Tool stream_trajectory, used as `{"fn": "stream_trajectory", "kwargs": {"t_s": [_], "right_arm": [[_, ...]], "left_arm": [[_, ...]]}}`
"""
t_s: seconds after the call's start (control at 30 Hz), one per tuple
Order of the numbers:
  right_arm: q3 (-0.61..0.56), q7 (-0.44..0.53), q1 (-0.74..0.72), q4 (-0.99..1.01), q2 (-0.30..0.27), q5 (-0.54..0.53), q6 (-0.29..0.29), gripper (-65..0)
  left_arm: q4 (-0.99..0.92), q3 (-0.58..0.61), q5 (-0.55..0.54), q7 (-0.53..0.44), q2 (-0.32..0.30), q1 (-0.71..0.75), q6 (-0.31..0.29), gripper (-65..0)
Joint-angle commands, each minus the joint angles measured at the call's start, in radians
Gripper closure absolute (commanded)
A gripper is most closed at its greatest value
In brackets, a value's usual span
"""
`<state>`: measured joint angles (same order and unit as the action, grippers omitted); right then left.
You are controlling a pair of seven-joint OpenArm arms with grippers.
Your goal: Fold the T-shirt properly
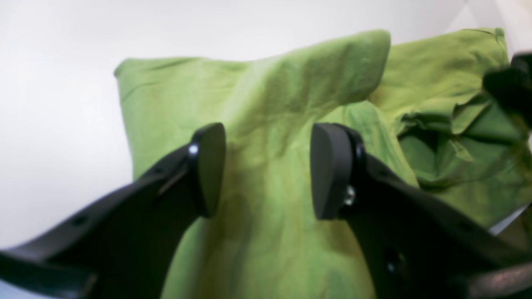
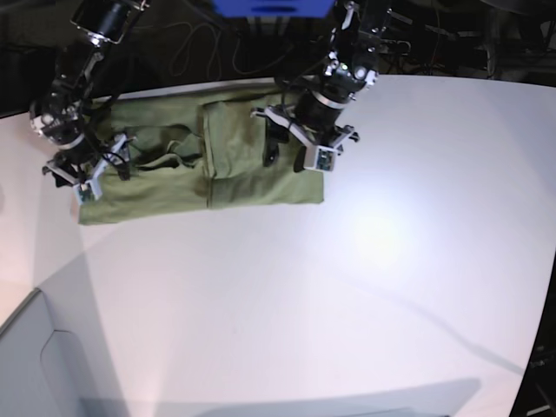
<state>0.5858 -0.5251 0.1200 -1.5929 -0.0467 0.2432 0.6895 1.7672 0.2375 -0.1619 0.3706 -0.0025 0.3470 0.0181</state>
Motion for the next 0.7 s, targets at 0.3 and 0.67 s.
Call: {"fn": "stream_trajectory", "kwargs": {"t_s": [0.3, 0.67], "right_arm": [[0.009, 0.018, 0.068, -0.059, -0.012, -0.015, 0.009, -40.9], [0.121, 0.013, 0.019, -0.04, -0.02, -0.02, 0.009, -40.9]], "left_arm": [[0.021, 0.0, -0.006, -0.02, 0.005, -0.001, -0.008, -31.6], [0.035, 0.0, -0.006, -0.02, 0.003, 0.001, -0.008, -31.6]]}}
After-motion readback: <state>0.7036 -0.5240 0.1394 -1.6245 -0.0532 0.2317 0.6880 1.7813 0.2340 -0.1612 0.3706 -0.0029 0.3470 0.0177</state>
